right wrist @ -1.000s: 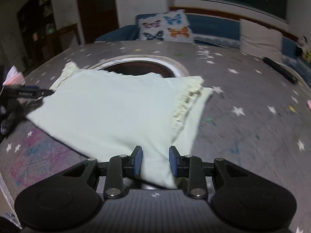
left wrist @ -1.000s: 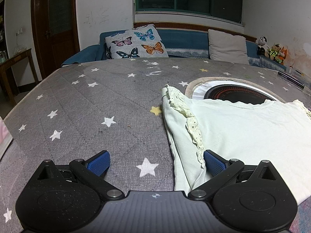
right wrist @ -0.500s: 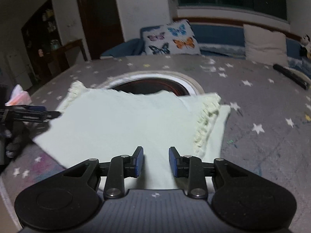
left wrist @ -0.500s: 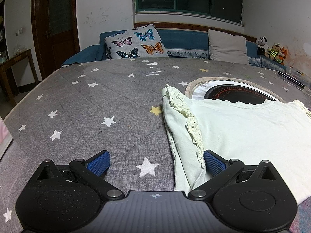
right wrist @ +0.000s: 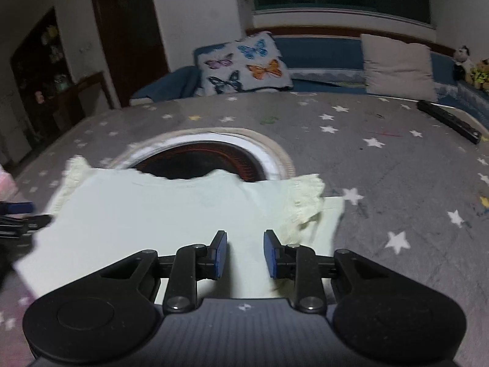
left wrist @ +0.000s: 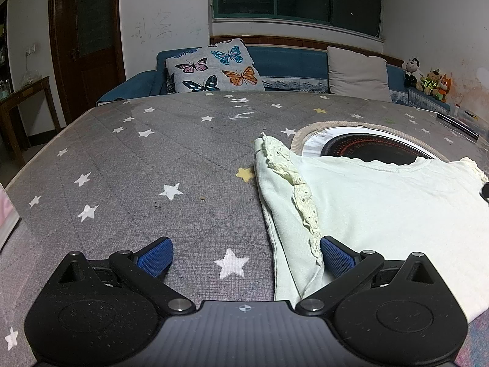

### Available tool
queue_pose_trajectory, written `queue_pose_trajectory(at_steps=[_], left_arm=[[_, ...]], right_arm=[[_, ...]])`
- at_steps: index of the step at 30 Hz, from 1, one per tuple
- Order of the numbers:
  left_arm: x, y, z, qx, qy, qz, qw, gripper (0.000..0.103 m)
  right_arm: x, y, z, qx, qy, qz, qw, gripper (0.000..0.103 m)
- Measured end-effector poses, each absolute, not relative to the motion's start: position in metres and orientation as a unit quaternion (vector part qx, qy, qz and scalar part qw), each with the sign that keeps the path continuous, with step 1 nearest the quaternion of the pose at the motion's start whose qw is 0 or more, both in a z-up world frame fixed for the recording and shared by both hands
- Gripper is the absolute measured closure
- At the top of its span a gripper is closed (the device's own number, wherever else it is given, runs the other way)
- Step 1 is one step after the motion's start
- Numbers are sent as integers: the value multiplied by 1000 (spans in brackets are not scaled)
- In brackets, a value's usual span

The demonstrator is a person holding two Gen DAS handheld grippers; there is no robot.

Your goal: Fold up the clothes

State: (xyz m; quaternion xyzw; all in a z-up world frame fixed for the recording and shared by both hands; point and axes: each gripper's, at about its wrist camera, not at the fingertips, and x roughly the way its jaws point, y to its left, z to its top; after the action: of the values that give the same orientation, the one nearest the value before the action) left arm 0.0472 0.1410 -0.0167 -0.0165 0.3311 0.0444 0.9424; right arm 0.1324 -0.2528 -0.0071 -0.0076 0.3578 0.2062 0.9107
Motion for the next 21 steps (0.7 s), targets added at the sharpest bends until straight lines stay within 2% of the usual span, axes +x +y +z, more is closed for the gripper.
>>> queue_pose_trajectory(at_steps=[14, 21], left_arm=[[31, 125, -2, -6, 339, 54, 939, 1], [11, 120, 2, -58, 350, 47, 934, 15]], right_arm=[[118, -247, 14, -5, 343, 214, 915, 71], [98, -219, 28, -16, 341, 268, 901, 71]])
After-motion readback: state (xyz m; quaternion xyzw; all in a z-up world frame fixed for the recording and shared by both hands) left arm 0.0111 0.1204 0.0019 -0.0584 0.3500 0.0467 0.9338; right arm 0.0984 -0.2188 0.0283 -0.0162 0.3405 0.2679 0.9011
